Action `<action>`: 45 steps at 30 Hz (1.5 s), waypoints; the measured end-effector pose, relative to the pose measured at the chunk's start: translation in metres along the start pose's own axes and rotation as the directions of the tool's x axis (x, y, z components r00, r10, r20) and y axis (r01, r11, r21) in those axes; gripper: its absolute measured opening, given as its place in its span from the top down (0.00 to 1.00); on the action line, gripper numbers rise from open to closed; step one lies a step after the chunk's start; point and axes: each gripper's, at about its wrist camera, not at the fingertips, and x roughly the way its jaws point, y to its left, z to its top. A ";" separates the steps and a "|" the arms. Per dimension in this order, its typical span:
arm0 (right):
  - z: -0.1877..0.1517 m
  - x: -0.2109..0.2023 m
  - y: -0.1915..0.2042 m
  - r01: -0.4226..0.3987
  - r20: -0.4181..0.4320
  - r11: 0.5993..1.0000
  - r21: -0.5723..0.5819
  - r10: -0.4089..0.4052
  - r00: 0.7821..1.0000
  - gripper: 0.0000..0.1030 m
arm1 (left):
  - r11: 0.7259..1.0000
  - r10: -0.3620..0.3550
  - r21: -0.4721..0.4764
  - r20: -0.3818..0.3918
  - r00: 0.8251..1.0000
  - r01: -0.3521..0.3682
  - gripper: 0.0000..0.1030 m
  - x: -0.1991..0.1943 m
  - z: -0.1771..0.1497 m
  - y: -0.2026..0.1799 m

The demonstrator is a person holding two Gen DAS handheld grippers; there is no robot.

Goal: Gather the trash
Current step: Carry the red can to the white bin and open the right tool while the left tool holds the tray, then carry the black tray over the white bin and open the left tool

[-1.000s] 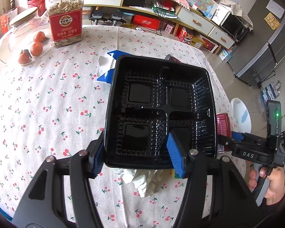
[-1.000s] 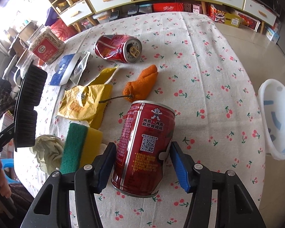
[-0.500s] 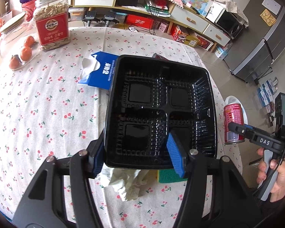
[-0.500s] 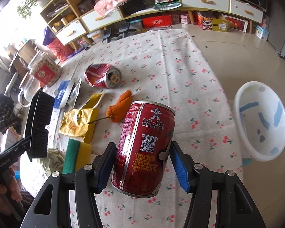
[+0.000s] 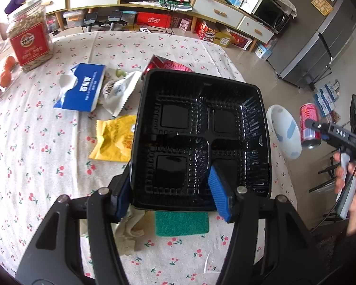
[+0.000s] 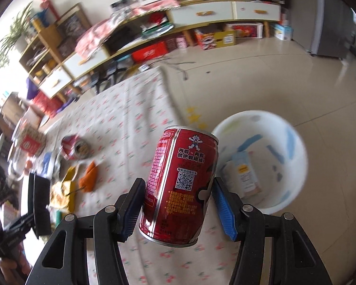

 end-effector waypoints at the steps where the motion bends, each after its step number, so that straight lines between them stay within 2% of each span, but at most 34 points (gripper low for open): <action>1: 0.005 -0.001 -0.012 0.019 0.012 1.000 0.021 -0.019 1.000 0.43 | 1.000 0.002 0.005 -0.003 1.000 -0.002 0.42 0.002 0.001 -0.002; 7: 0.021 0.014 -0.074 0.080 0.002 0.986 0.149 -0.081 0.997 0.43 | 1.000 -0.001 0.022 -0.021 1.000 0.002 0.42 0.014 0.004 -0.019; 17: 0.023 0.059 -0.104 0.110 -0.110 0.973 0.201 -0.089 0.990 0.41 | 0.998 -0.008 0.061 -0.036 0.999 0.011 0.42 0.030 0.013 -0.048; 21: 0.022 0.048 -0.109 0.088 -0.071 0.971 0.222 -0.073 0.995 0.31 | 0.994 -0.016 0.106 -0.040 0.999 0.020 0.42 0.034 0.018 -0.071; 24: 0.020 0.035 -0.109 0.070 -0.042 0.974 0.215 -0.063 0.997 0.31 | 0.990 -0.032 0.136 -0.039 0.999 0.037 0.42 0.038 0.022 -0.091; 29: 0.015 0.010 -0.114 0.099 -0.014 0.976 0.194 -0.098 0.995 0.31 | 0.977 -0.045 0.204 -0.045 0.998 0.054 0.42 0.050 0.030 -0.137; 34: 0.004 -0.015 -0.134 0.108 0.027 0.968 0.226 -0.117 0.993 0.27 | 0.960 -0.061 0.268 -0.066 0.996 0.076 0.42 0.070 0.034 -0.182; 45: -0.014 -0.038 -0.175 0.123 0.037 0.948 0.293 -0.140 0.989 0.26 | 0.931 -0.044 0.357 -0.106 0.993 0.079 0.41 0.115 0.035 -0.252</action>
